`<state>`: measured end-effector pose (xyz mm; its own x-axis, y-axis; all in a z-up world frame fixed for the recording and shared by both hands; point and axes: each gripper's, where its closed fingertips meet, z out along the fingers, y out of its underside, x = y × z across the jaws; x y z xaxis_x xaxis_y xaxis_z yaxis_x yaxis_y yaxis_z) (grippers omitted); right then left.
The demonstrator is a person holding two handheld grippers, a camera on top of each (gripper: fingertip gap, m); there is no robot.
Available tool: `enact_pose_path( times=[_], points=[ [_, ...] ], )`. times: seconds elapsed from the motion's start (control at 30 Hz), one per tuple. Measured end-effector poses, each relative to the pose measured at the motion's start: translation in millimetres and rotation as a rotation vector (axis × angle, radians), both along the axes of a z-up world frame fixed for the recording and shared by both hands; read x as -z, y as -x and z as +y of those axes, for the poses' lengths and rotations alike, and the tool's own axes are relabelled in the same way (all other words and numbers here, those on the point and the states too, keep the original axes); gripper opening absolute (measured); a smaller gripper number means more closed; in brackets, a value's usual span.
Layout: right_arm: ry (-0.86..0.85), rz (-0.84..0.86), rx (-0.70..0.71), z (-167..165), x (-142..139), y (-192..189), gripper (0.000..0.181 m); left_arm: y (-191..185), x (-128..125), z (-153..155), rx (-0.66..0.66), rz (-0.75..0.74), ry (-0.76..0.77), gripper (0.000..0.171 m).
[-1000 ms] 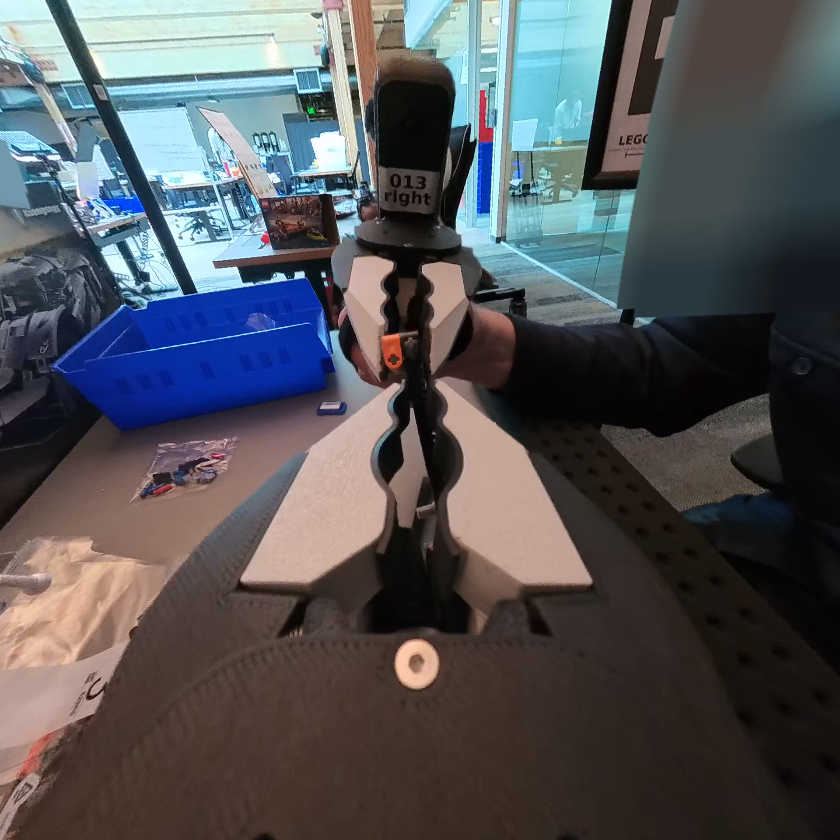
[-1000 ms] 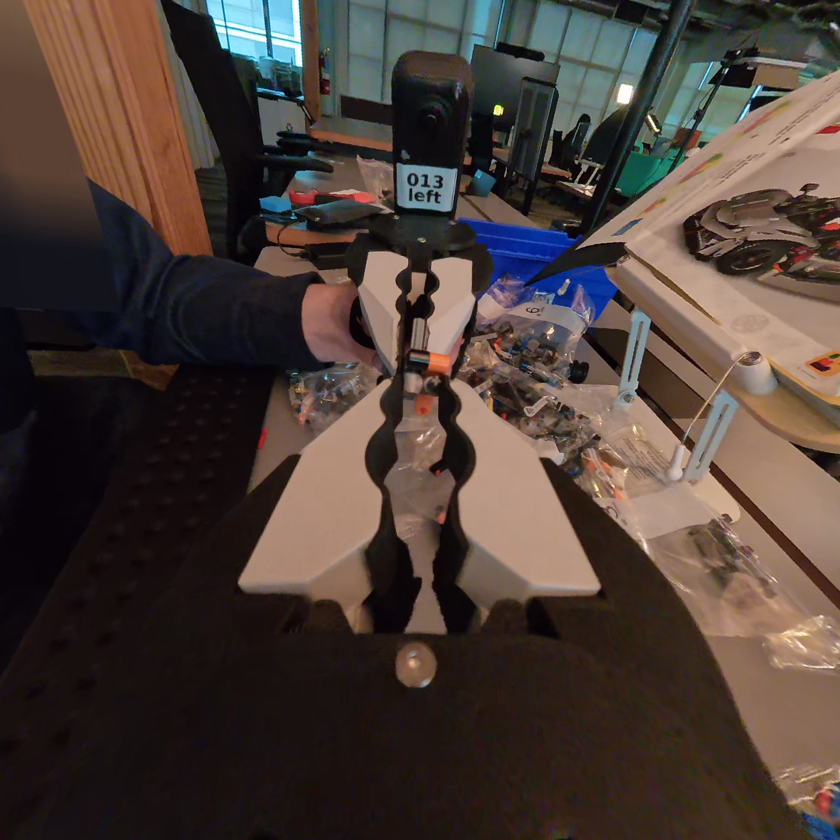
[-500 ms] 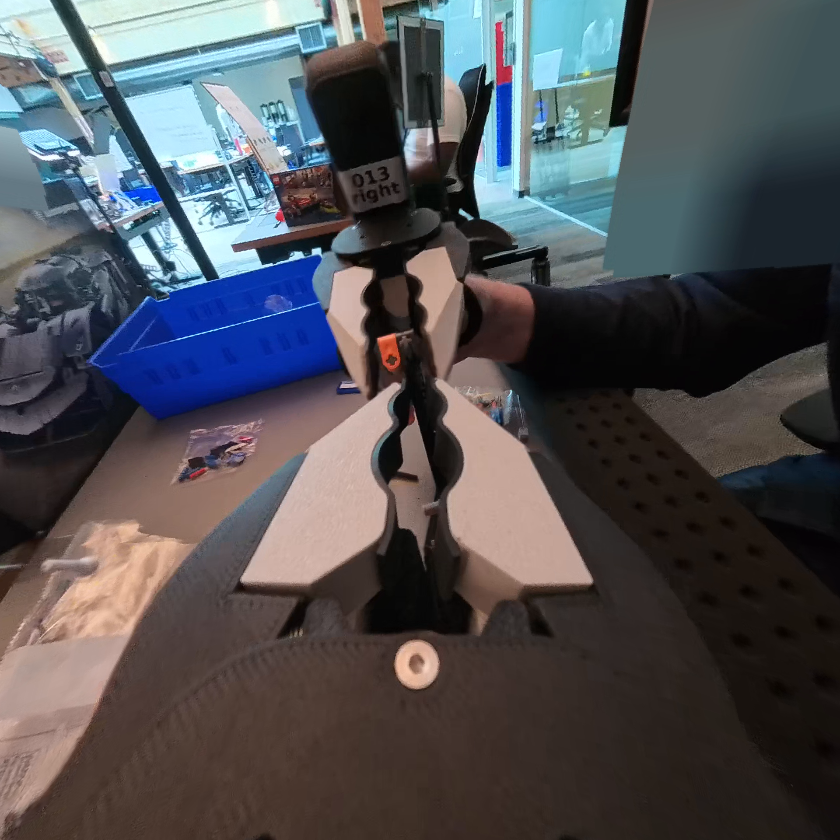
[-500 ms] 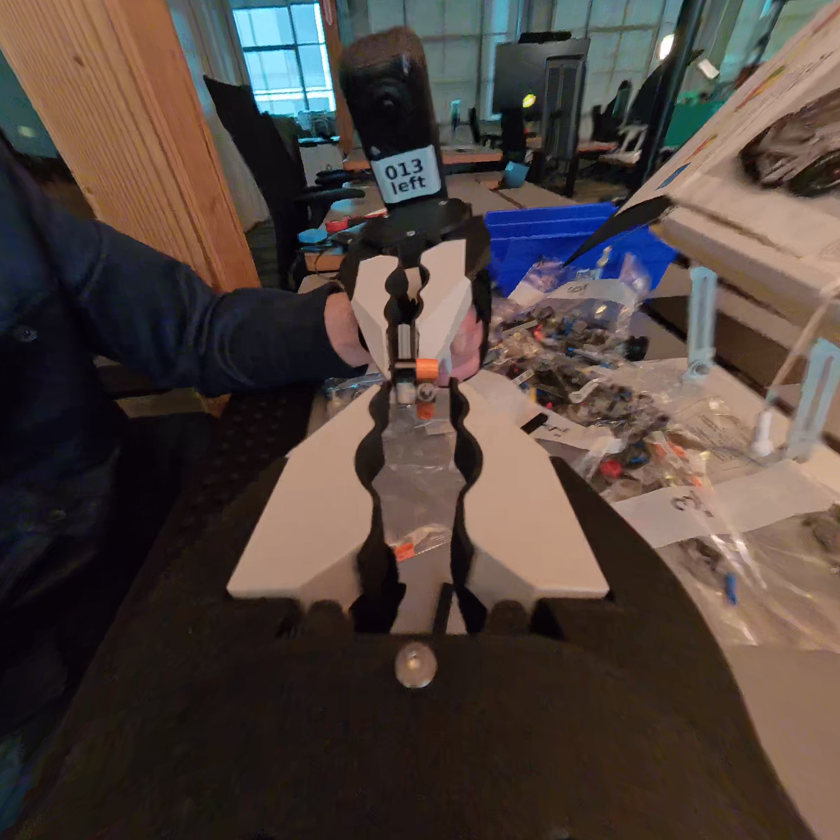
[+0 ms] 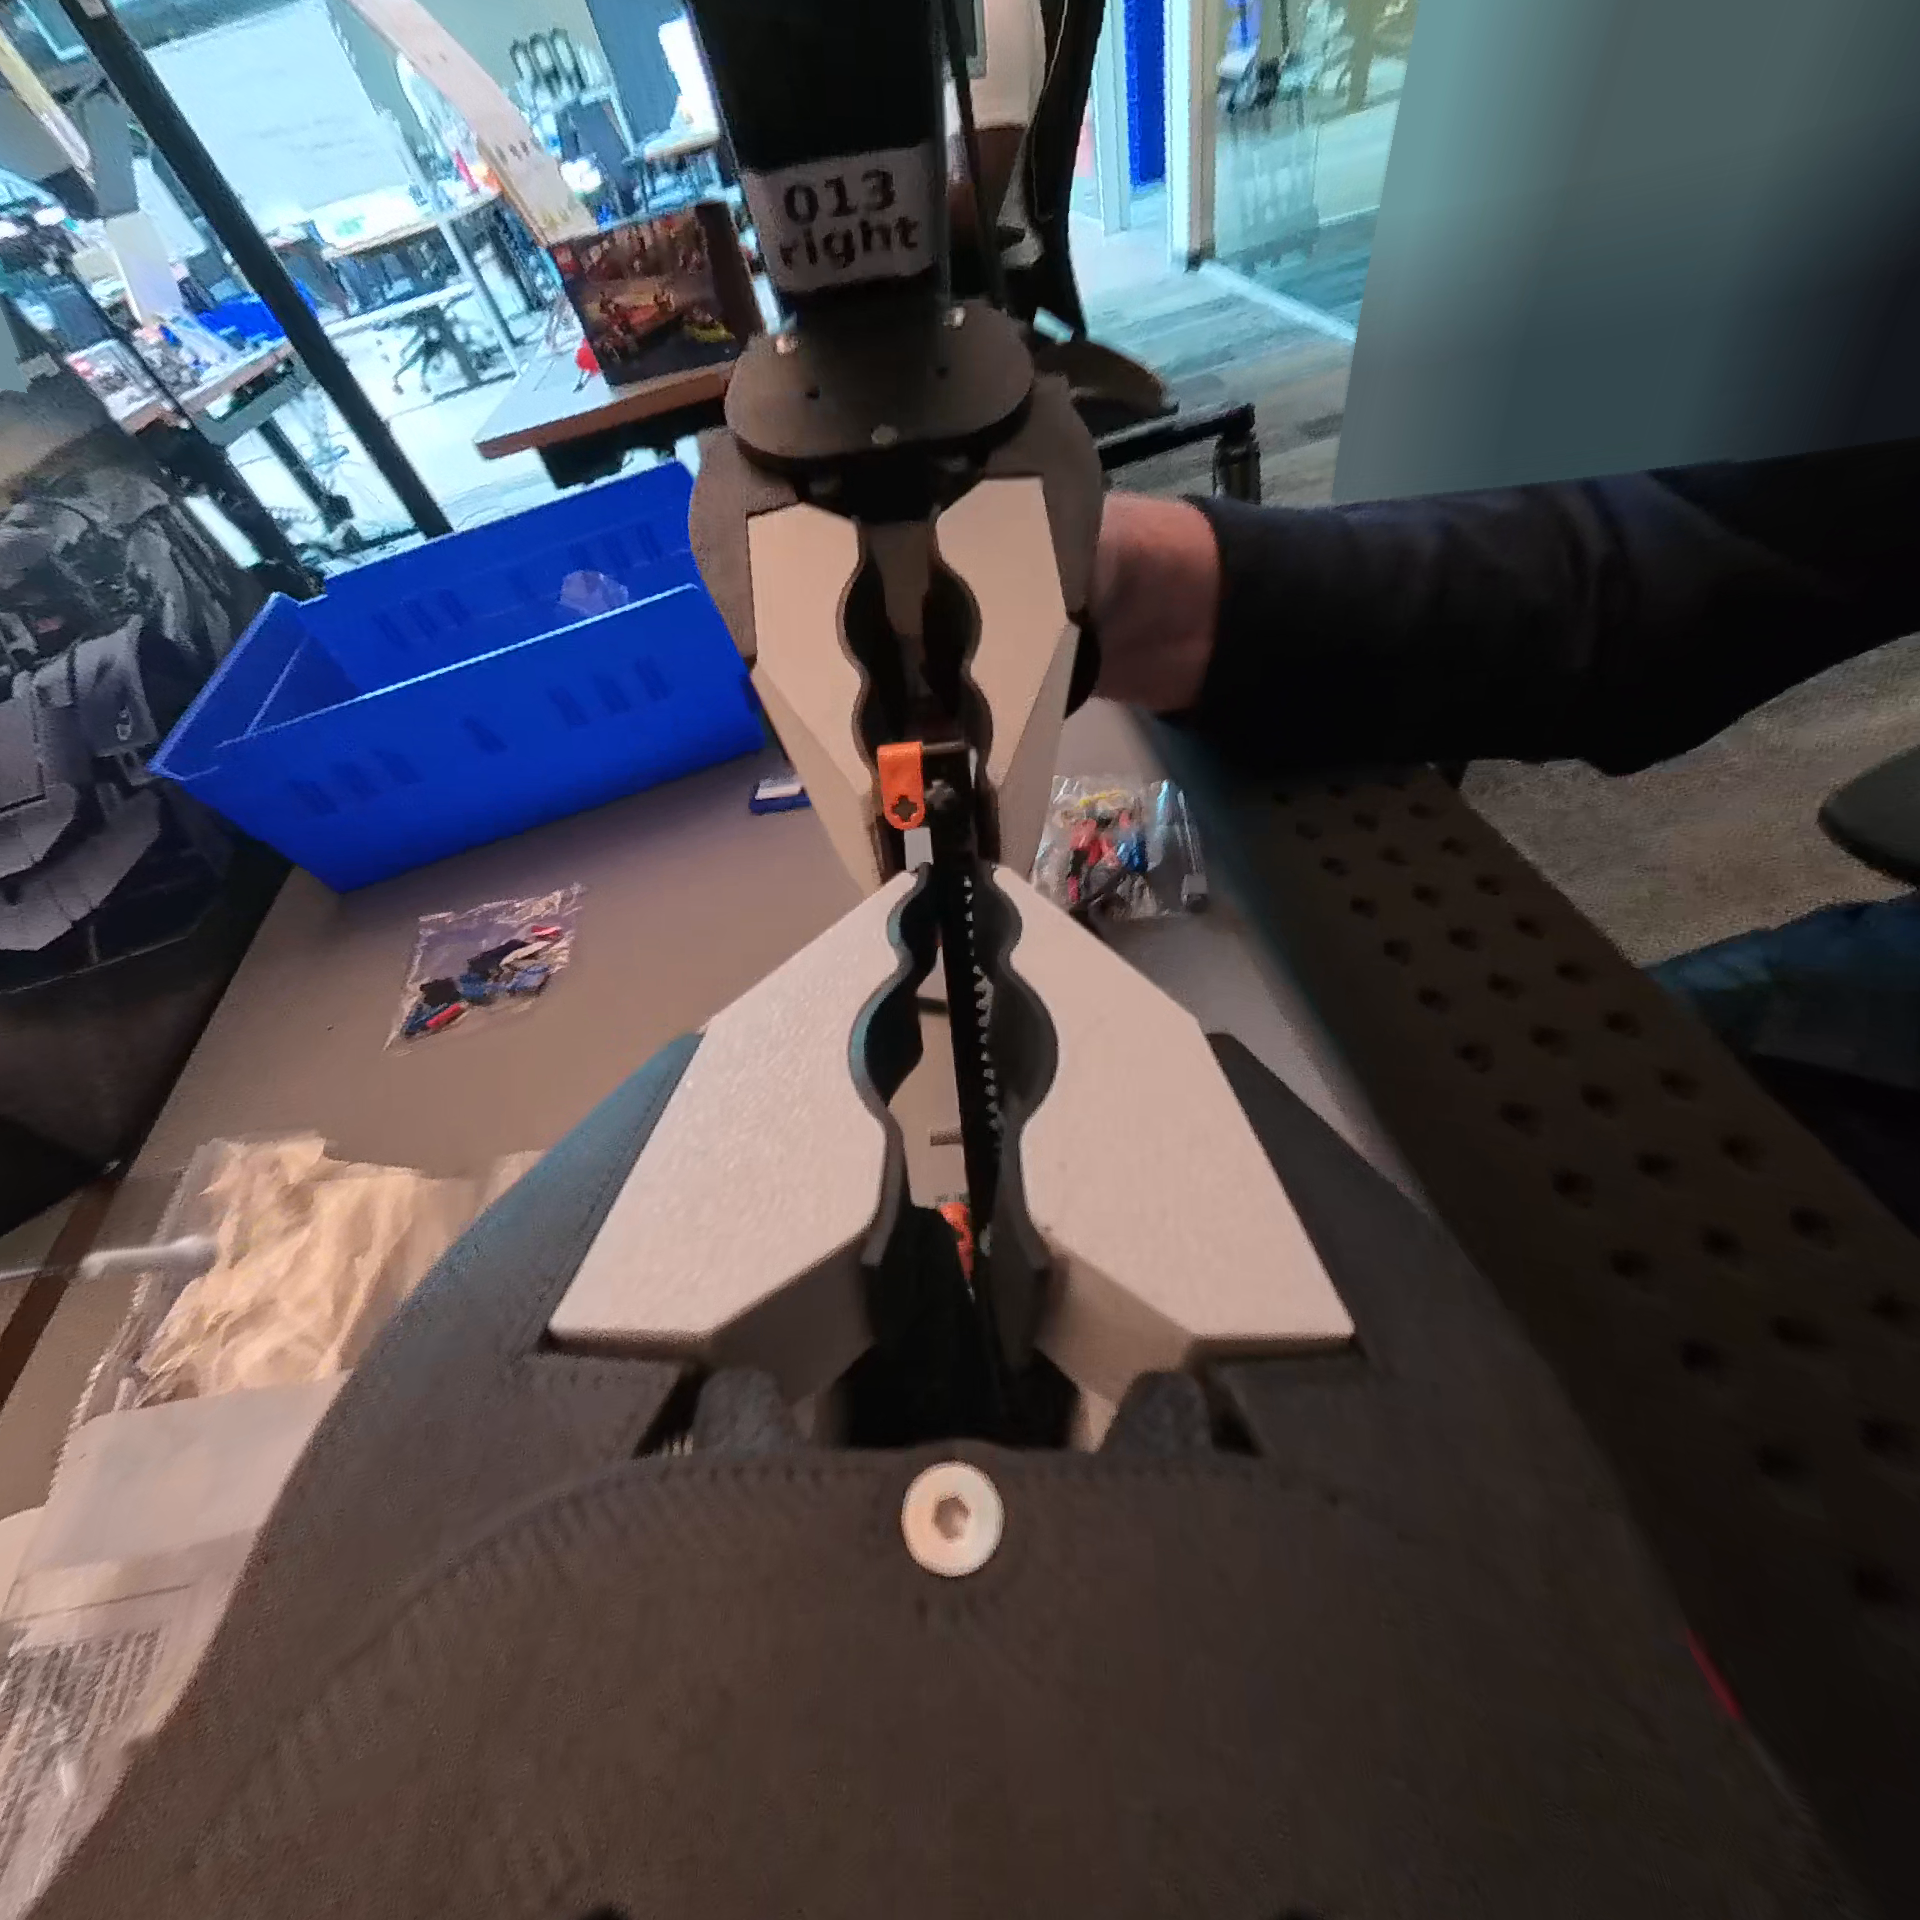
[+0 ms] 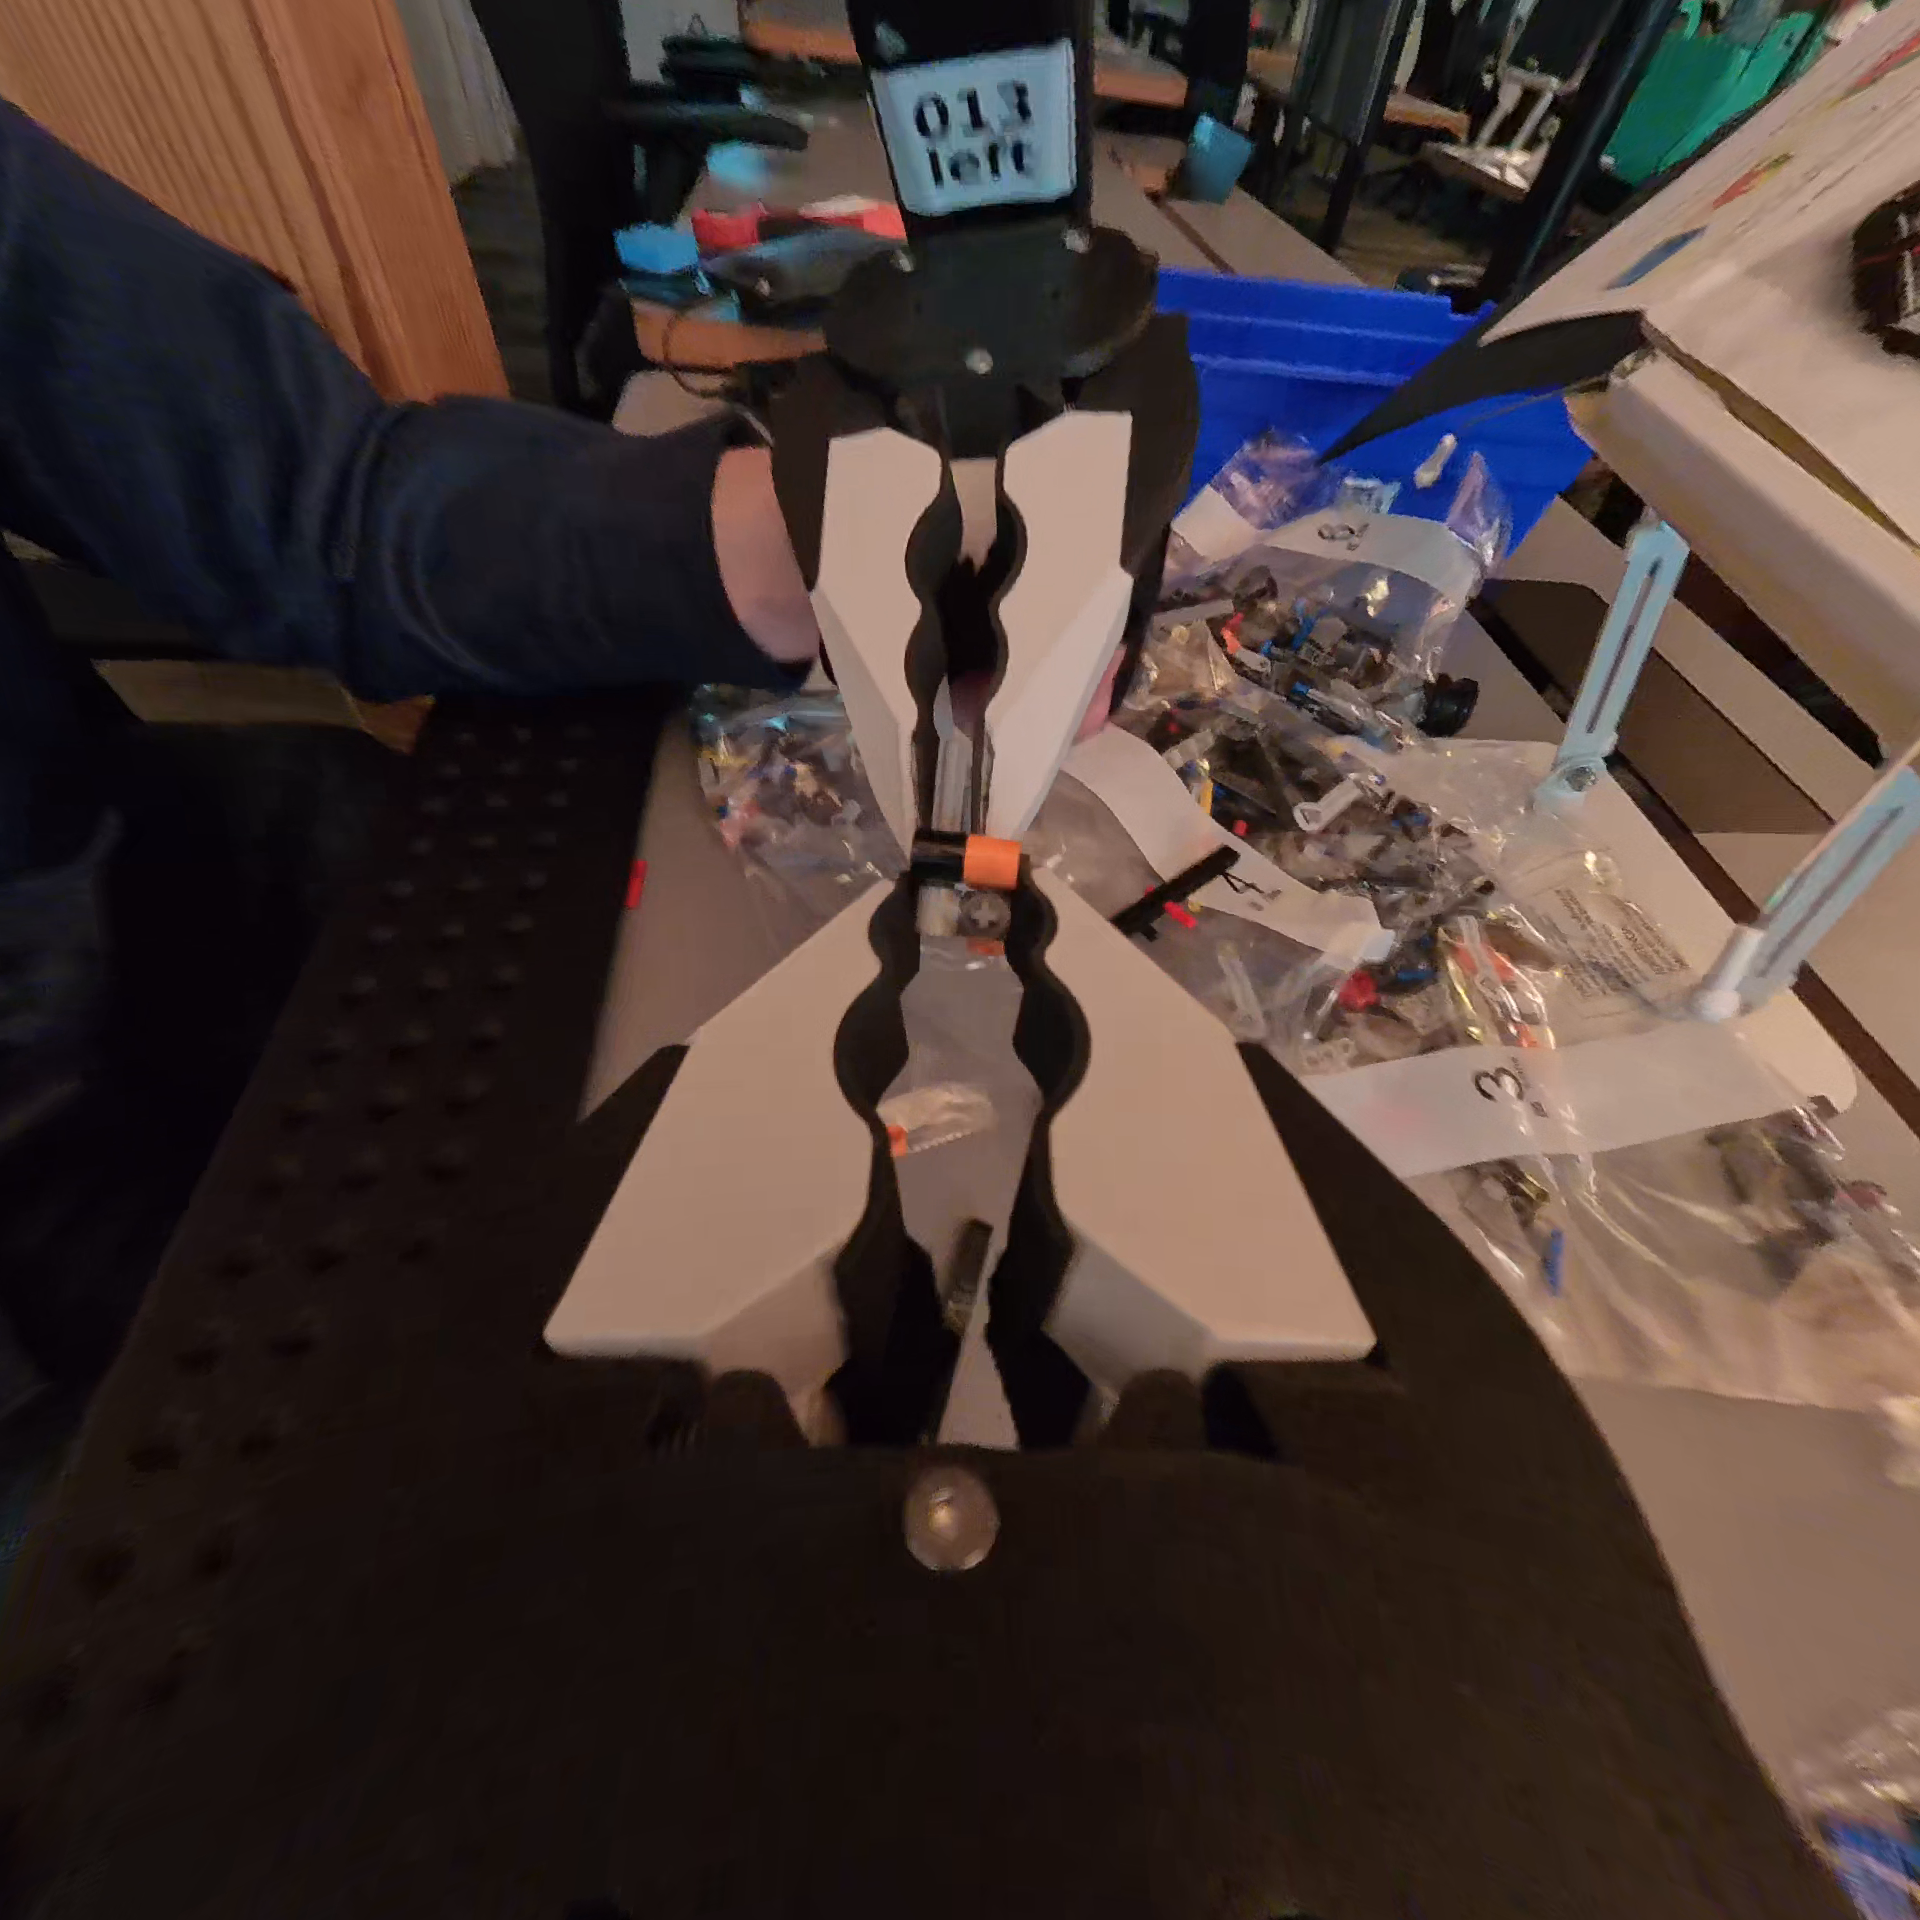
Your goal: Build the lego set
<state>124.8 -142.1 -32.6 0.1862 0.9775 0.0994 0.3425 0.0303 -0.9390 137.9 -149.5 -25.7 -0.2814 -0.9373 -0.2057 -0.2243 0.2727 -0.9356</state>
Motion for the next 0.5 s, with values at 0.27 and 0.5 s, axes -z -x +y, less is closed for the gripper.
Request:
enact_pose_path(
  times=[0.27, 0.5],
  points=[
    [-0.091, -0.081, 0.030, 0.0, 5.6, -1.4, 0.014, 1.9, 3.8, -0.4, -0.015, 0.038, -0.072, 0.005],
    [-0.080, -0.054, 0.020, -2.2, 3.2, 2.0, 0.015, 6.6, -0.9, -2.4, 0.003, 0.028, -0.053, 0.005]
  ],
)
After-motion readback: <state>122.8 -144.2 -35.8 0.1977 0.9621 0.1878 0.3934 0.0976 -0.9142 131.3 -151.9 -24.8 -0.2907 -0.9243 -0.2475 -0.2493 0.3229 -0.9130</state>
